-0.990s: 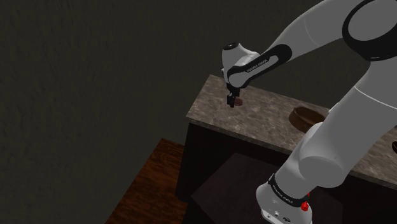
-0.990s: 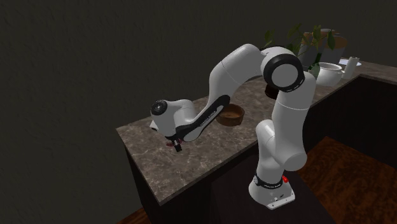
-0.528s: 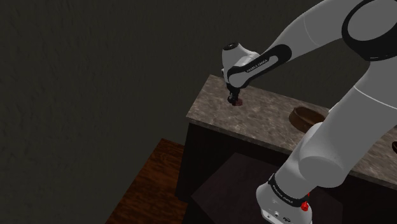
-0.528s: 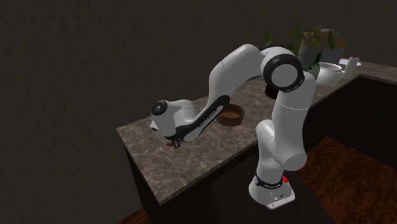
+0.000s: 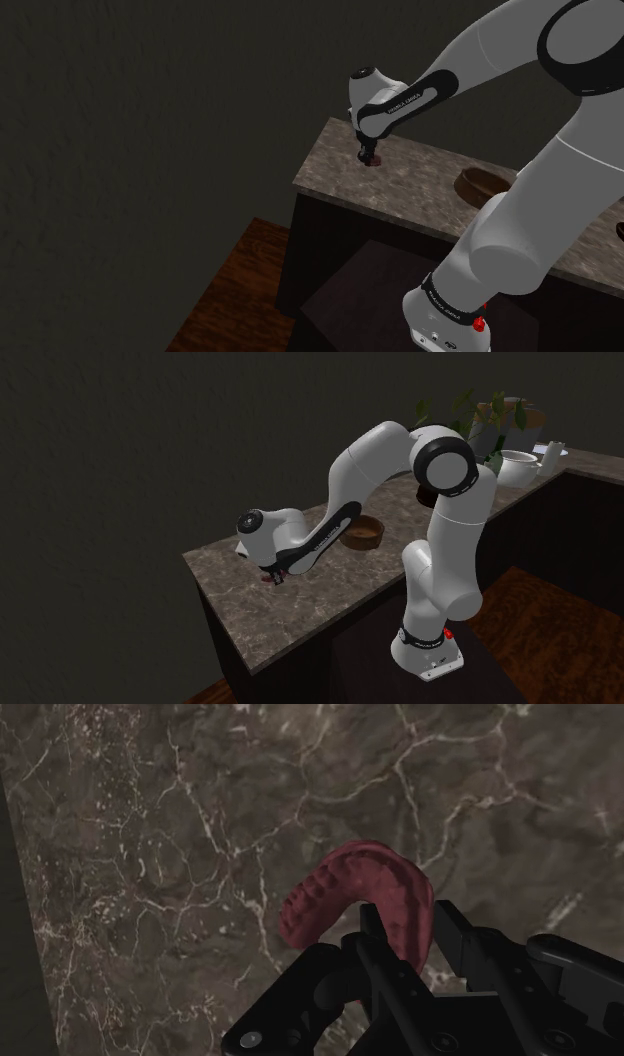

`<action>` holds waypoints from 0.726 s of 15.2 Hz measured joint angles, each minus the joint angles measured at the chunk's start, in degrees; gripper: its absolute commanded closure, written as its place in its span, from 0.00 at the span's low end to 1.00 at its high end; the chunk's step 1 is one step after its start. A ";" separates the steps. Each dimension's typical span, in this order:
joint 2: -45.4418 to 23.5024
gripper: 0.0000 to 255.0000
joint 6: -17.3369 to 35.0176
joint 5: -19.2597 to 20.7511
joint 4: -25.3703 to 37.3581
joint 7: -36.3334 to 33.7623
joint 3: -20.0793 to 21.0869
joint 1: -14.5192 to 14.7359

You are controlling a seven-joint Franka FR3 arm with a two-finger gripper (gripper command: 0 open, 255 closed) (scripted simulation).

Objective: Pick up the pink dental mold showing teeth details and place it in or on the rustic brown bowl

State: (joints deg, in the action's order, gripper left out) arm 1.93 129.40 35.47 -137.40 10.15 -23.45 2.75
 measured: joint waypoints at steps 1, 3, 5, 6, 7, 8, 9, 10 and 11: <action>0.35 1.00 -0.34 0.00 0.00 0.14 0.01 0.00; 1.32 1.00 -1.59 -0.17 0.31 0.50 0.17 0.14; 2.25 1.00 -3.13 -0.53 0.98 1.06 0.38 0.31; 2.85 1.00 -3.90 -0.61 1.19 1.33 0.45 0.35; 3.35 1.00 -4.69 -0.75 1.56 1.70 0.51 0.39; 3.86 1.00 -5.45 -0.87 1.84 1.96 0.60 0.45; 4.39 1.00 -6.27 -0.99 2.21 2.36 0.65 0.47; 5.10 1.00 -7.01 -0.99 2.24 2.51 0.76 0.52; 5.55 1.00 -7.78 -1.11 2.66 2.93 0.78 0.52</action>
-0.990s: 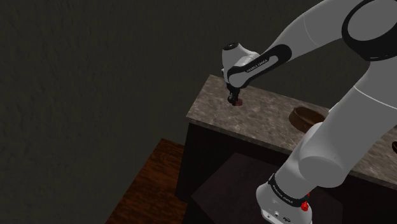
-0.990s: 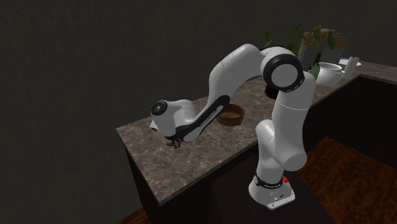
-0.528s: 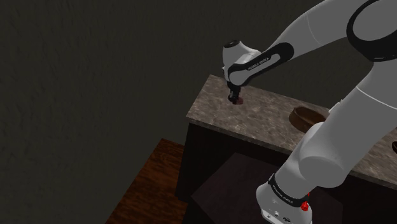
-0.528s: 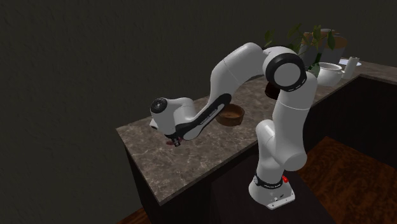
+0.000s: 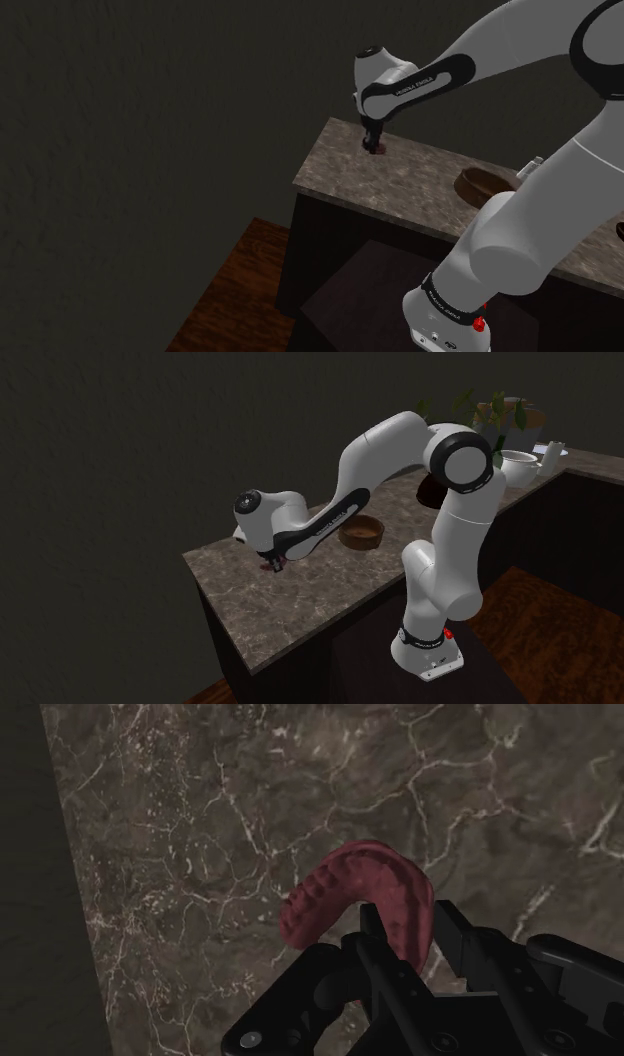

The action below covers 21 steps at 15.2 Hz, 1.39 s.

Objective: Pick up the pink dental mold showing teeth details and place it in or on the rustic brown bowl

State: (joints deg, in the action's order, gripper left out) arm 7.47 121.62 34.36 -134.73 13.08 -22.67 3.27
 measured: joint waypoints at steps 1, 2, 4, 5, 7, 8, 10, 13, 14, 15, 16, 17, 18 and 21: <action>0.33 1.00 -0.61 -0.10 0.33 0.25 0.06 0.03; 0.59 1.00 -1.22 -0.24 0.73 0.53 0.12 0.07; 1.69 1.00 -2.87 -0.42 1.35 1.05 0.36 0.19; 2.16 1.00 -3.71 -0.53 1.80 1.45 0.42 0.20; 2.71 1.00 -5.23 -0.85 2.88 2.11 0.59 0.31; 3.08 1.00 -6.04 -0.99 3.35 2.38 0.71 0.37; 3.79 1.00 -7.38 -1.15 4.03 2.79 0.94 0.47; 4.67 1.00 -9.57 -1.49 5.45 3.58 1.26 0.62; 5.04 1.00 -10.35 -1.56 5.93 3.91 1.34 0.64; 5.34 1.00 -11.08 -1.66 6.40 4.16 1.46 0.69; 5.56 1.00 -11.86 -1.79 7.03 4.50 1.55 0.73; 5.80 1.00 -12.54 -1.90 7.48 4.70 1.67 0.79; 6.03 1.00 -12.92 -1.89 7.69 4.92 1.68 0.76; 9.96 1.00 -12.85 -0.13 4.32 5.85 0.92 -0.45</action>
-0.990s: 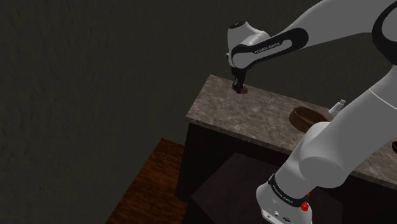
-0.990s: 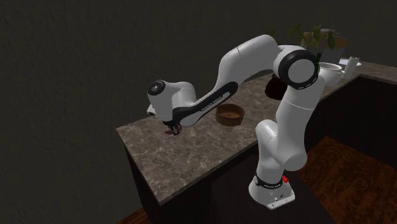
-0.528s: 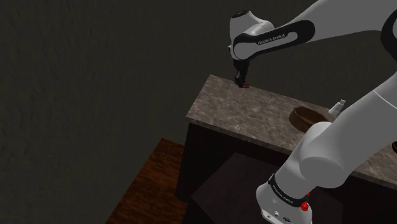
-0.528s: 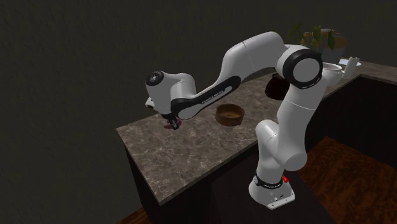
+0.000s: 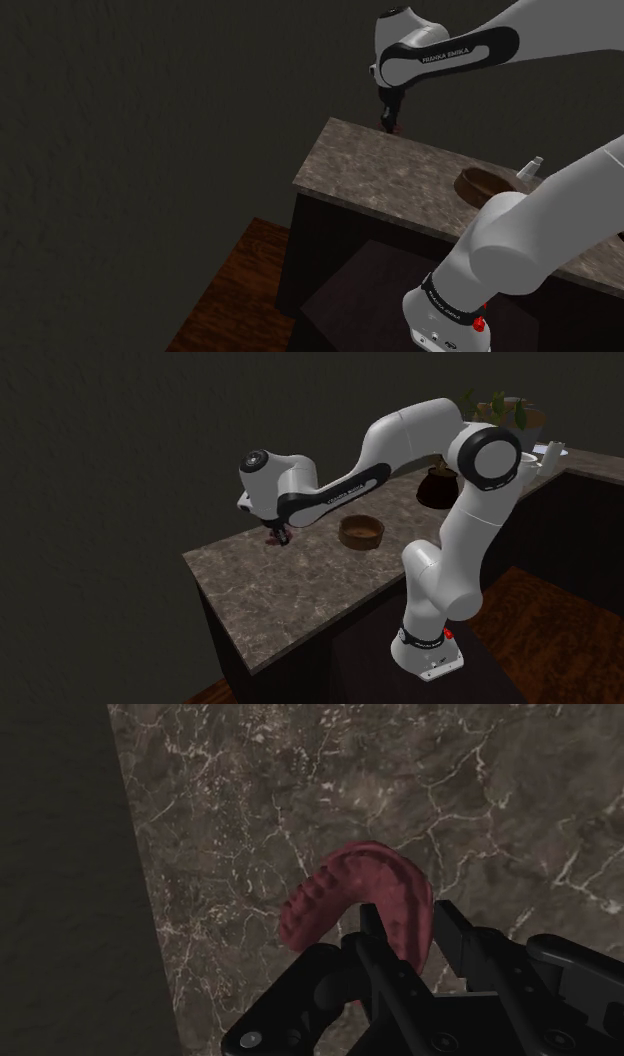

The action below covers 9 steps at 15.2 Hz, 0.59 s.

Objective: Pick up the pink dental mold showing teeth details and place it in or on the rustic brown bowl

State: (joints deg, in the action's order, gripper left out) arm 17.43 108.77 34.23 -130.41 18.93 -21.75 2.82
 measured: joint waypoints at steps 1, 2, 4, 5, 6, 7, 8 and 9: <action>1.53 1.00 -0.24 0.66 -0.97 0.58 -0.32 -0.52; 3.43 1.00 -0.27 1.59 -2.36 1.39 -0.86 -1.29; 7.33 1.00 -0.89 3.23 -4.90 2.69 -1.49 -2.64; 9.23 1.00 -1.28 3.97 -6.20 3.14 -1.63 -3.25; 10.86 1.00 -1.14 4.78 -7.72 3.48 -1.94 -3.91; 12.21 1.00 -1.17 5.67 -8.33 4.69 -2.77 -4.77; 14.18 1.00 -1.16 6.66 -9.88 5.42 -3.25 -5.67; 15.88 1.00 -1.18 7.61 -11.07 6.27 -3.80 -6.55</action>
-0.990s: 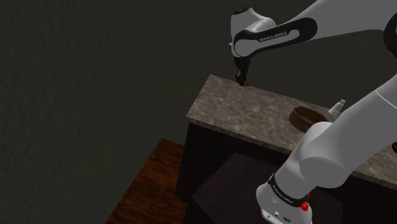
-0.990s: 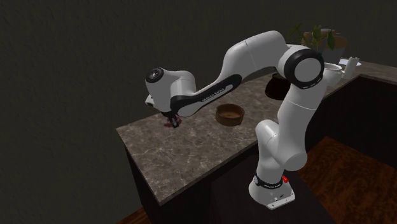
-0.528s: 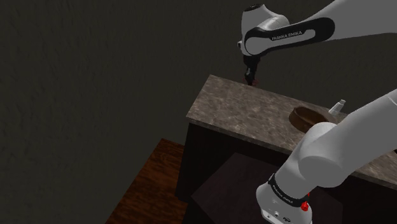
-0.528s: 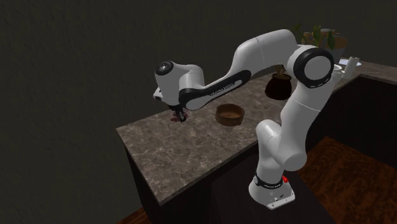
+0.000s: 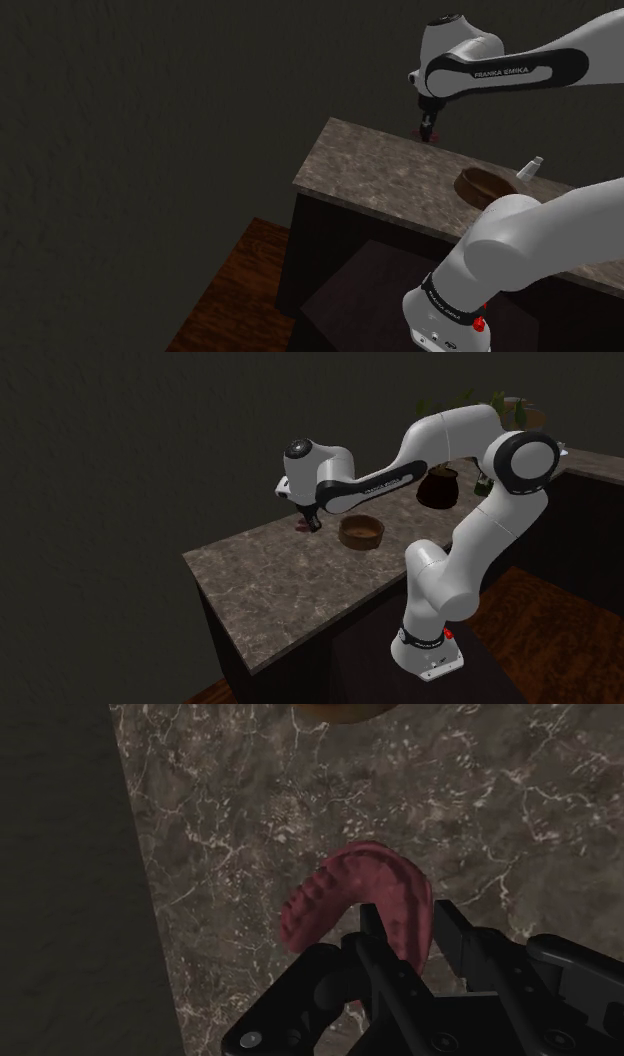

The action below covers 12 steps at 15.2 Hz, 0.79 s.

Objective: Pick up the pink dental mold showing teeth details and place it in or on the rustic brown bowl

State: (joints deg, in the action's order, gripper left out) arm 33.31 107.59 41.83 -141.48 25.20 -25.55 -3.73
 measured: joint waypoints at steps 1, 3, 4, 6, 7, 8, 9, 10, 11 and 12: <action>1.93 1.00 -0.46 0.88 -0.90 1.16 -0.49 -0.95; 5.40 1.00 -1.06 2.46 -2.87 2.88 -1.25 -2.67; 6.62 1.00 -1.26 3.16 -3.35 3.88 -1.77 -3.42; 9.69 1.00 -1.51 5.03 -4.94 6.17 -3.13 -5.40; 10.71 1.00 -1.37 6.02 -5.28 7.52 -4.16 -6.33; 12.68 1.00 -1.75 7.01 -6.19 8.91 -4.75 -7.57; 14.15 1.00 -1.87 7.94 -6.83 10.18 -5.48 -8.61; 15.06 1.00 -1.74 8.95 -6.92 11.69 -6.62 -9.56; 16.14 1.00 -1.90 9.71 -7.15 12.92 -7.29 -10.43; 17.89 1.00 -2.42 10.40 -7.82 14.19 -7.60 -11.56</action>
State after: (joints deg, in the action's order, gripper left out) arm 51.19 105.17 52.23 -149.30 39.39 -33.15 -15.29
